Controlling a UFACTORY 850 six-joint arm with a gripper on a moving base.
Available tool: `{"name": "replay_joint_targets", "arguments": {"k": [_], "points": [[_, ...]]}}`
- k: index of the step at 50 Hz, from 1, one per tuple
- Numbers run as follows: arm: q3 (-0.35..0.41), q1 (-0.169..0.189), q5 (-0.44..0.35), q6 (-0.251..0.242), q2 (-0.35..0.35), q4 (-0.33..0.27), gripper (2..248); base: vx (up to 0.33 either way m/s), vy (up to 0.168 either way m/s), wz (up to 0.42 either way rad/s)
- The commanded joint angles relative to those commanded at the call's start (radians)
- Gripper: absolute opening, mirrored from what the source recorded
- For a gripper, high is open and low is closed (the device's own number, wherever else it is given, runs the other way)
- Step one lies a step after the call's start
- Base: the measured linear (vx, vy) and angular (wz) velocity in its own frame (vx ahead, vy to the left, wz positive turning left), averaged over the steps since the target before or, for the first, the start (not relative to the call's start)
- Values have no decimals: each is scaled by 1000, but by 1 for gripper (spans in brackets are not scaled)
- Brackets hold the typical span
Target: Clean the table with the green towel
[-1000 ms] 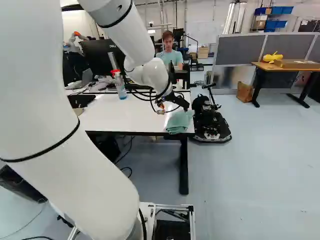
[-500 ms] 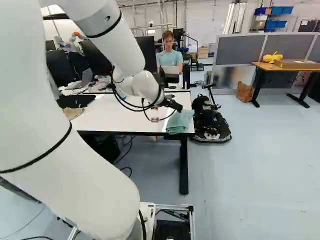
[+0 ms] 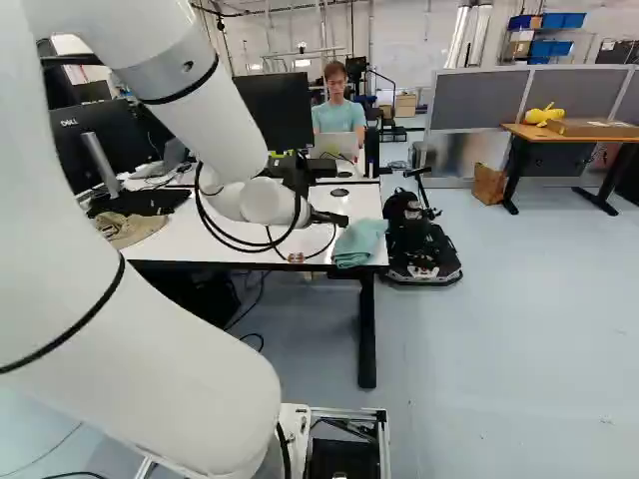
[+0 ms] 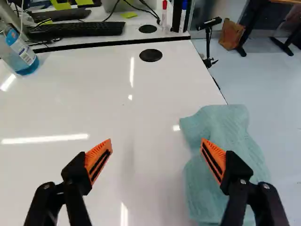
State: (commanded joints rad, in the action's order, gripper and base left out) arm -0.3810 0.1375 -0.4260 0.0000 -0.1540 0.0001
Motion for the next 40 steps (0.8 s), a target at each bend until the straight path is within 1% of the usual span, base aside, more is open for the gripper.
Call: {"name": "replay_joint_targets", "arguments": {"k": [11,24,40], "points": [[69,-32,-105,0,-29,0,247,0,0,0],[138,-65,-211,0,-59,0,247,0,0,0],[205,-96,-311,0,-87,0,247,0,0,0]]}}
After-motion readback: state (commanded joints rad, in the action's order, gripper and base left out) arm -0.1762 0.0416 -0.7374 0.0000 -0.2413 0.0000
